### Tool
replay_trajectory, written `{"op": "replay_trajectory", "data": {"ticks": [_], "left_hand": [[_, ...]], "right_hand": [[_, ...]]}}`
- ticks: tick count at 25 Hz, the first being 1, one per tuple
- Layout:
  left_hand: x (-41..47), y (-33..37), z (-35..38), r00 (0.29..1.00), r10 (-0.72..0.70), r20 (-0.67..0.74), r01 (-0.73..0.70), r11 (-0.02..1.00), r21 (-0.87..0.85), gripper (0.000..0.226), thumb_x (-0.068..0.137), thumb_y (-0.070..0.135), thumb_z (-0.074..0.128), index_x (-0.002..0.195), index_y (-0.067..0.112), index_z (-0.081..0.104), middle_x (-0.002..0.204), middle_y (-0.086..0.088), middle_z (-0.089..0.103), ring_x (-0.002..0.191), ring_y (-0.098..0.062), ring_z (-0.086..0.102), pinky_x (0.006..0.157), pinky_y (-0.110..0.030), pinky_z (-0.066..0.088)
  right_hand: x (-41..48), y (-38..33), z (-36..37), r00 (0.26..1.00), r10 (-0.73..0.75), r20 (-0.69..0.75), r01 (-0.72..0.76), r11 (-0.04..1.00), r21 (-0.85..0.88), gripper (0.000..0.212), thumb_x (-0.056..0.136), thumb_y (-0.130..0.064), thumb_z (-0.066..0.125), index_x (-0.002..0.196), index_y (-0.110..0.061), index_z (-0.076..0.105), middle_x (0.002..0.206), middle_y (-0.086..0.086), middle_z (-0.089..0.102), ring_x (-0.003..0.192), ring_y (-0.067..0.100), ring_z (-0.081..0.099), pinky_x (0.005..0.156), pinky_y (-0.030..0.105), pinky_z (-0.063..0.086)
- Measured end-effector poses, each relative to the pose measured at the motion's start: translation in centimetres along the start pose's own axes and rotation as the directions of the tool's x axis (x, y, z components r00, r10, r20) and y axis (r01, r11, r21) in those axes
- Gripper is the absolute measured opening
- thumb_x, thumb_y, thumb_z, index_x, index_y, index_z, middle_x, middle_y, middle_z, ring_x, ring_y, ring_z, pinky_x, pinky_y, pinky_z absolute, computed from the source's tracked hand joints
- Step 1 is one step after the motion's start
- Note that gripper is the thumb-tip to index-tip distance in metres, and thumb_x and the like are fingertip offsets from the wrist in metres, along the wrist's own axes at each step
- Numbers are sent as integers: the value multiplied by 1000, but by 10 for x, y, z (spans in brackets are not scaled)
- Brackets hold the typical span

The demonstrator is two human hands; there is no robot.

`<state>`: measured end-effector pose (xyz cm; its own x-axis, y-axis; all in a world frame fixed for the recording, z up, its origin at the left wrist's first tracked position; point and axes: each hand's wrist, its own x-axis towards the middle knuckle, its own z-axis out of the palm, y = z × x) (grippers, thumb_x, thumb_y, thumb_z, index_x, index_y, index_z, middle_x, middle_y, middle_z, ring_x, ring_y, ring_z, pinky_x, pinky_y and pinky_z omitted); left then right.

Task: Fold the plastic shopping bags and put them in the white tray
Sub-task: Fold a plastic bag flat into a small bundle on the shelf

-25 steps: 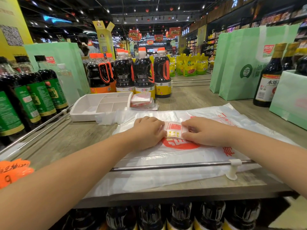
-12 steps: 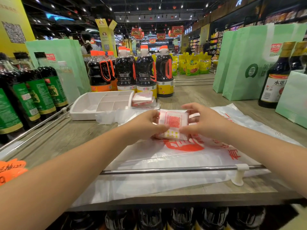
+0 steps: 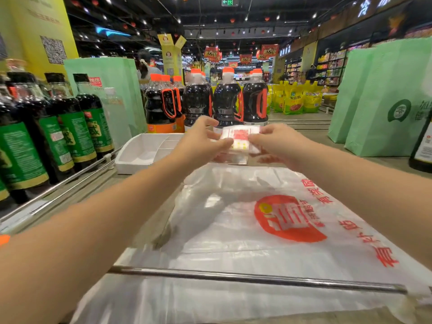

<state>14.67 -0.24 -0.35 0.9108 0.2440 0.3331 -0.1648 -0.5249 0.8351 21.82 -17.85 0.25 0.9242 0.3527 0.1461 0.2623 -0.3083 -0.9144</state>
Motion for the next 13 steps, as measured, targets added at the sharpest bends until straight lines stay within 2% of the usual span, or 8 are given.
{"op": "replay_trajectory", "data": {"ticks": [2, 4, 5, 7, 9, 11, 13], "left_hand": [[22, -12, -8, 994, 109, -5, -105, 965, 241, 38, 85, 35, 76, 119, 23, 63, 113, 5, 66, 90, -12, 69, 76, -32, 58], [39, -28, -11, 986, 163, 45, -169, 919, 357, 30, 85, 33, 77, 112, 20, 71, 111, 3, 68, 89, -13, 67, 75, -28, 54], [45, -37, -9, 982, 181, 51, -186, 894, 408, 28, 87, 29, 76, 112, 17, 72, 111, 2, 67, 88, -12, 65, 72, -25, 50], [55, -51, -5, 975, 221, 22, -204, 854, 478, 23, 91, 19, 71, 114, 15, 73, 113, 0, 67, 88, -9, 61, 69, -18, 42], [60, -58, -2, 967, 253, -20, -211, 845, 491, 21, 93, 12, 68, 113, 14, 74, 108, -2, 67, 87, -11, 60, 71, -18, 40], [65, -61, -2, 951, 306, -40, -240, 815, 528, 15, 93, 10, 67, 104, 10, 77, 97, -2, 64, 85, -15, 59, 77, -25, 42], [69, -65, -1, 936, 352, -29, -271, 767, 581, 12, 92, 8, 66, 93, 7, 78, 92, -4, 64, 85, -20, 58, 80, -34, 48]], "right_hand": [[26, -4, 15, 999, 5, -51, -6, 1000, -25, 9, 95, -18, 65, 98, -11, 60, 82, 5, 62, 53, 4, 67, 53, 21, 55], [48, -2, 26, 993, 17, -115, -19, 1000, -15, 20, 93, -16, 69, 104, -8, 54, 81, 7, 59, 45, 0, 63, 46, 16, 49], [58, 2, 30, 989, 18, -150, -22, 999, -27, 31, 90, -18, 73, 108, -6, 52, 85, 7, 59, 50, 3, 64, 51, 17, 53], [72, 12, 36, 975, 18, -223, -45, 993, -114, 52, 82, -30, 81, 117, -8, 50, 99, 7, 61, 67, 13, 65, 76, 34, 61], [80, 18, 40, 965, -21, -260, -27, 983, -180, 57, 78, -38, 83, 115, -12, 49, 99, 3, 59, 71, 14, 62, 84, 43, 58], [84, 24, 44, 970, -78, -230, 28, 977, -212, 55, 76, -46, 83, 112, -16, 54, 101, 1, 62, 85, 19, 66, 87, 44, 57], [82, 26, 46, 988, -100, -117, 61, 952, -300, 58, 77, -51, 81, 119, -16, 60, 113, 0, 64, 104, 21, 63, 94, 38, 53]]}}
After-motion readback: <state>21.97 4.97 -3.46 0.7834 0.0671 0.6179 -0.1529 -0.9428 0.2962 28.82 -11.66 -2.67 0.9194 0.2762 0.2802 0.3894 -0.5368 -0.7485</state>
